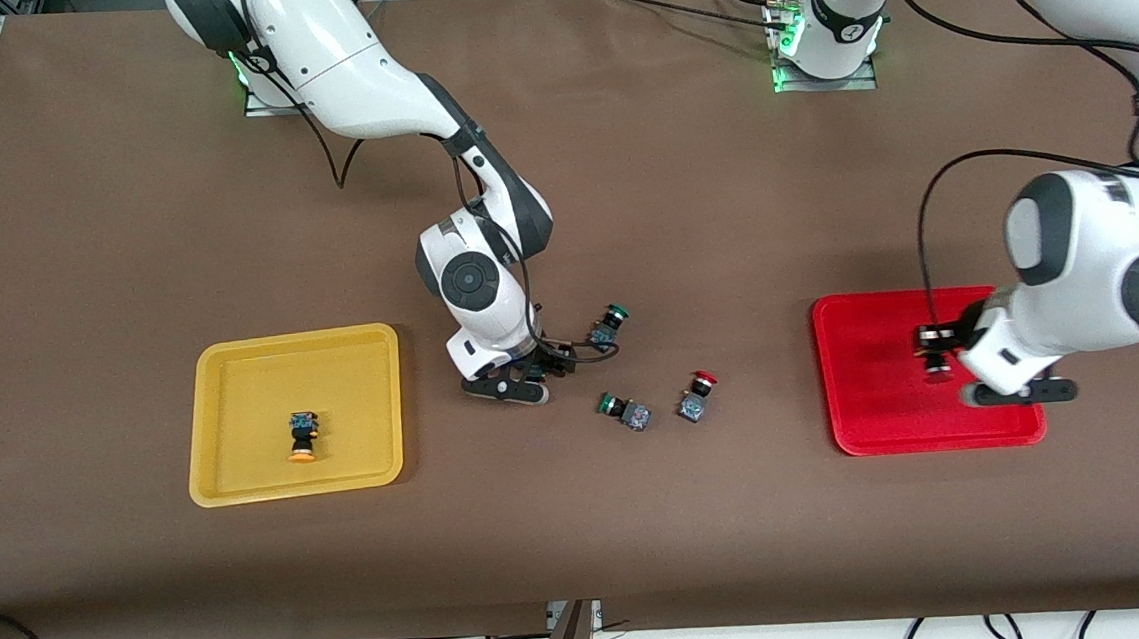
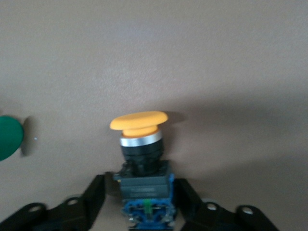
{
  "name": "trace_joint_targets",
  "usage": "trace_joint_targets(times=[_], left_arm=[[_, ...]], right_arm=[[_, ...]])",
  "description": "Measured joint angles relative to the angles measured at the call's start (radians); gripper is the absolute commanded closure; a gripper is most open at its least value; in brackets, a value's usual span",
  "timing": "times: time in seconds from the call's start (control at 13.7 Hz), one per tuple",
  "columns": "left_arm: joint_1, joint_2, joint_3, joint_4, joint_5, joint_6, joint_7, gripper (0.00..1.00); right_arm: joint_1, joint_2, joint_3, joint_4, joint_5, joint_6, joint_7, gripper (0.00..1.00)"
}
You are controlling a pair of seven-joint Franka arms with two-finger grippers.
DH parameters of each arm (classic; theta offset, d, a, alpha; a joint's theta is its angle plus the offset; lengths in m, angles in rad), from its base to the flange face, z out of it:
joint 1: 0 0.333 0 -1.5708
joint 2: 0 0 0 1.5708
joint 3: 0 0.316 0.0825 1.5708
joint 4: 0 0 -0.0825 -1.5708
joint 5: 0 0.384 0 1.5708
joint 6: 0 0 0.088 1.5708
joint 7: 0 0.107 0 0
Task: Place red and yellow buttons in trays
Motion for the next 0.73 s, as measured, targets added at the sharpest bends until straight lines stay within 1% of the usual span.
trace_joint_targets(times=[0.07, 0.29, 0.44, 0.51, 0.59, 0.66, 0.73], left_arm=[[0.026, 0.013, 0.000, -0.007, 0.032, 0.011, 0.000, 0.89], [0.105, 0.081, -0.003, -0.031, 0.049, 0.092, 0.023, 0.88], [0.169, 0.120, -0.021, -0.078, 0.049, 0.191, 0.052, 0.88], [0.191, 0.130, -0.029, -0.104, 0.049, 0.240, 0.064, 0.88], [0.204, 0.135, -0.034, -0.123, 0.049, 0.268, 0.071, 0.86], [0.210, 0.137, -0.037, -0.132, 0.049, 0.277, 0.077, 0.80], [0.211, 0.137, -0.038, -0.136, 0.049, 0.278, 0.079, 0.68]], right_arm=[[-0.002, 0.000, -0.003, 0.001, -0.014, -0.001, -0.001, 1.00], [-0.014, -0.020, -0.016, 0.005, -0.033, -0.056, -0.036, 1.00], [-0.047, -0.052, -0.046, 0.019, -0.035, -0.173, -0.130, 1.00], [-0.080, -0.079, -0.059, 0.025, -0.036, -0.239, -0.213, 1.00], [-0.119, -0.111, -0.073, 0.025, -0.036, -0.298, -0.308, 0.97], [-0.158, -0.140, -0.090, 0.021, -0.036, -0.352, -0.399, 0.93], [-0.195, -0.163, -0.106, 0.008, -0.036, -0.382, -0.486, 0.90]])
